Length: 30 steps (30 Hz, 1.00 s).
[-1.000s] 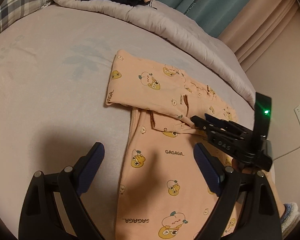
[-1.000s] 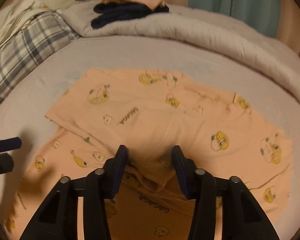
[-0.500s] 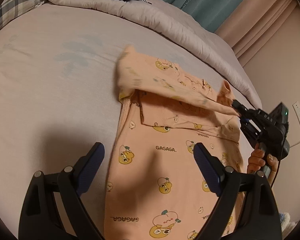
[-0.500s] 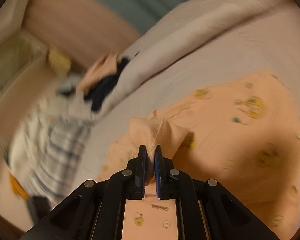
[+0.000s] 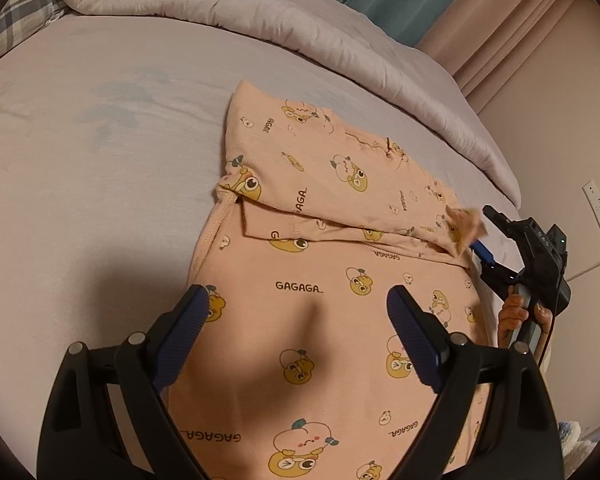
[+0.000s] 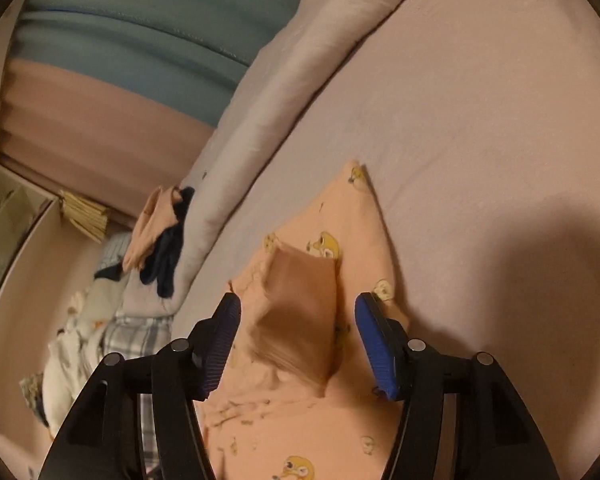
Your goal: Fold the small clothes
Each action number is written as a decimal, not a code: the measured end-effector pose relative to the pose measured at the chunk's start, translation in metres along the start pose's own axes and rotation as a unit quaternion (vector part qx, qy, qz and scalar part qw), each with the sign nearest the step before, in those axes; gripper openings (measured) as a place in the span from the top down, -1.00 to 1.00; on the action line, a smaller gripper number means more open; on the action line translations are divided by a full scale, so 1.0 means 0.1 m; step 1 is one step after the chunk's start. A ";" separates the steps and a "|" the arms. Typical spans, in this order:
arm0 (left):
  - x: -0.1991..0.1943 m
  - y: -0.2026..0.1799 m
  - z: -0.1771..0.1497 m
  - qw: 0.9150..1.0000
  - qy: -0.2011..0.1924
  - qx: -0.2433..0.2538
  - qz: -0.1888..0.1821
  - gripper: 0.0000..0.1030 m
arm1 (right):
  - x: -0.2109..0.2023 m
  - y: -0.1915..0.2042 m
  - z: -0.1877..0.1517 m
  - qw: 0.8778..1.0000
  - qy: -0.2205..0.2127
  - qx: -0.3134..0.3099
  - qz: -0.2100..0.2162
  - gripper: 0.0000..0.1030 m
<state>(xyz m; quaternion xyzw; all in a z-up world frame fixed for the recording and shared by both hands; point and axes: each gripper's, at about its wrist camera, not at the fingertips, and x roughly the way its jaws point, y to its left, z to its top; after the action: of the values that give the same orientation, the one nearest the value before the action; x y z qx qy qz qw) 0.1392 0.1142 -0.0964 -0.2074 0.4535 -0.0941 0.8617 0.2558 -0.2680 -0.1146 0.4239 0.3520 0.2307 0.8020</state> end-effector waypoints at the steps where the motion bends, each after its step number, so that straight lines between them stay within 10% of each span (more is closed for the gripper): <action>1: 0.00 0.01 0.01 1.000 0.000 -0.002 0.002 -0.76 | -0.01 0.02 0.00 1.000 0.001 -0.006 0.004 -0.17; 7: 0.01 0.01 0.01 1.000 0.001 -0.004 0.003 -0.76 | 0.14 0.13 -0.06 0.996 0.041 -0.053 -0.053 -0.06; 9: 0.00 0.00 0.00 1.000 0.001 -0.001 0.004 -0.76 | 0.18 0.18 -0.04 0.993 0.041 -0.077 -0.085 0.69; 11: 0.00 0.00 -0.02 1.000 0.002 -0.002 0.006 -0.76 | 0.17 0.18 -0.03 0.990 0.040 -0.091 -0.098 0.81; 17: 0.04 0.01 -0.02 1.000 0.006 -0.008 0.008 -0.76 | 0.08 0.35 0.11 0.991 0.018 -0.117 -0.056 0.82; 22: 0.03 0.03 0.12 1.000 -0.008 -0.019 -0.015 -0.76 | 0.22 -0.07 0.17 0.989 0.065 -0.056 -0.117 0.79; 30: 0.26 -0.03 0.63 0.989 -0.012 -0.072 -0.127 -0.76 | 0.02 0.09 0.09 0.984 0.047 -0.100 -0.141 0.13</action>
<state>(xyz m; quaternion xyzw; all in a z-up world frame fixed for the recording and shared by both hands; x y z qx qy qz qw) 0.2063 0.1194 -0.0827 -0.3260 0.4187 -0.1675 0.8309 0.2627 -0.2662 -0.1038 0.2767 0.4203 0.1692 0.8475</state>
